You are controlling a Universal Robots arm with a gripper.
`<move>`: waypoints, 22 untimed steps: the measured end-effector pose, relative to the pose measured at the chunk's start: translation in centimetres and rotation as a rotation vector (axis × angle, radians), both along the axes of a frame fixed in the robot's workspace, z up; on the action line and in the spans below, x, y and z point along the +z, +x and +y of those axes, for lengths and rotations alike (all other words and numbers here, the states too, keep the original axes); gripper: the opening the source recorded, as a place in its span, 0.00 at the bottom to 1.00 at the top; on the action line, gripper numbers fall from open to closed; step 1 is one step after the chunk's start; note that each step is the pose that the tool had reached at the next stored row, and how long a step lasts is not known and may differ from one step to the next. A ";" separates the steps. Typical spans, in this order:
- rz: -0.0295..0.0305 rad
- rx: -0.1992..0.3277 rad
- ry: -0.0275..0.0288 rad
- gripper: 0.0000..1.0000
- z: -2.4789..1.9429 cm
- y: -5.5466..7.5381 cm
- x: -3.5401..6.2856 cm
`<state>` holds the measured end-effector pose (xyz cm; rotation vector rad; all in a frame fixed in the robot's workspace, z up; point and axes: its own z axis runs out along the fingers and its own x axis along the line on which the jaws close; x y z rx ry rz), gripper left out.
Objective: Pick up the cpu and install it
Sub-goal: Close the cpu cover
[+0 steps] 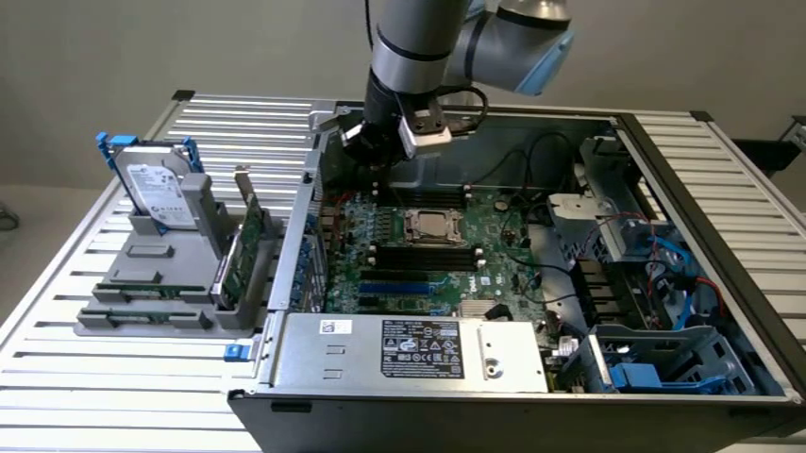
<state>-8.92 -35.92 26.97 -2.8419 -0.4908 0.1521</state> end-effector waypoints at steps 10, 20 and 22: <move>-0.0099 0.000 -0.0004 0.11 0.10 -1.4 -0.74; -0.0168 0.000 0.0311 0.11 1.04 -1.4 -1.53; -0.0202 0.000 0.0376 0.11 1.22 -1.4 -1.65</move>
